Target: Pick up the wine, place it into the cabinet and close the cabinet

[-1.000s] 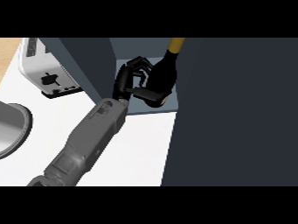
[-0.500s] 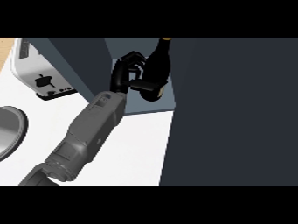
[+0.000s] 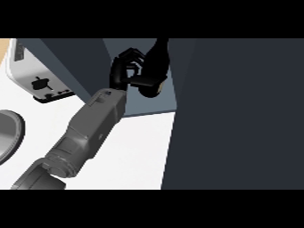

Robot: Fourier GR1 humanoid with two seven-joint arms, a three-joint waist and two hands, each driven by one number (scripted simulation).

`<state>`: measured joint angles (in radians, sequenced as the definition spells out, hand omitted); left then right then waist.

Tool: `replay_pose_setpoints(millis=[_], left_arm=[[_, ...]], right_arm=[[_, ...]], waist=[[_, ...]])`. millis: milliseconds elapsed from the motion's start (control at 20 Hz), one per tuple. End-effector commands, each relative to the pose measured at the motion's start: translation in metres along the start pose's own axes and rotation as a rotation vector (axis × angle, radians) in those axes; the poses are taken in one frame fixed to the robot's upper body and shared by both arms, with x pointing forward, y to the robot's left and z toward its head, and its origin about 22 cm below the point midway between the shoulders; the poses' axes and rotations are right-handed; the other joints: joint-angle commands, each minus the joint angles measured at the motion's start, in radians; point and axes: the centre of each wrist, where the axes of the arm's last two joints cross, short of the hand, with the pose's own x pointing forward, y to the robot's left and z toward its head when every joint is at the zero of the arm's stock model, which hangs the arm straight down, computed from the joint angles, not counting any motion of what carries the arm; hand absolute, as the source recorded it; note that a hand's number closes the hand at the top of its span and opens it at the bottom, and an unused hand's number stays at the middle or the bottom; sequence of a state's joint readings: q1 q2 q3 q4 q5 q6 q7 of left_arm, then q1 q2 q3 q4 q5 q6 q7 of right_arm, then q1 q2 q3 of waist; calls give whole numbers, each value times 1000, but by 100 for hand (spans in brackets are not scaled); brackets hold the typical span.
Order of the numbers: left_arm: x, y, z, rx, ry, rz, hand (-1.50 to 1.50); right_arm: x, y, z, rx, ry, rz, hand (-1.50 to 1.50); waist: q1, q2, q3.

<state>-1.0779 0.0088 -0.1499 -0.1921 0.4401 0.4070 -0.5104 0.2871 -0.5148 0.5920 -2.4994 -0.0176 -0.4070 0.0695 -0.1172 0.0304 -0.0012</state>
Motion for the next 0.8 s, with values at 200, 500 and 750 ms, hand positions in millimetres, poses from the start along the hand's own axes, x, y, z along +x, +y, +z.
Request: replay_pose_setpoints(millis=[200, 500, 750], left_arm=[[10, 20, -14, 40, -50, -119, -150], [15, 25, -20, 114, -62, -182, -150], [17, 37, -24, 101, -86, -157, -150]], right_arm=[[23, 2, 10, 39, -17, -99, -150], [27, 1, 9, 57, -44, -109, -150], [29, 0, 13, 48, -37, -98, -150]], waist=[[-10, 7, 0], [-19, 15, -1], [-9, 8, -2]])
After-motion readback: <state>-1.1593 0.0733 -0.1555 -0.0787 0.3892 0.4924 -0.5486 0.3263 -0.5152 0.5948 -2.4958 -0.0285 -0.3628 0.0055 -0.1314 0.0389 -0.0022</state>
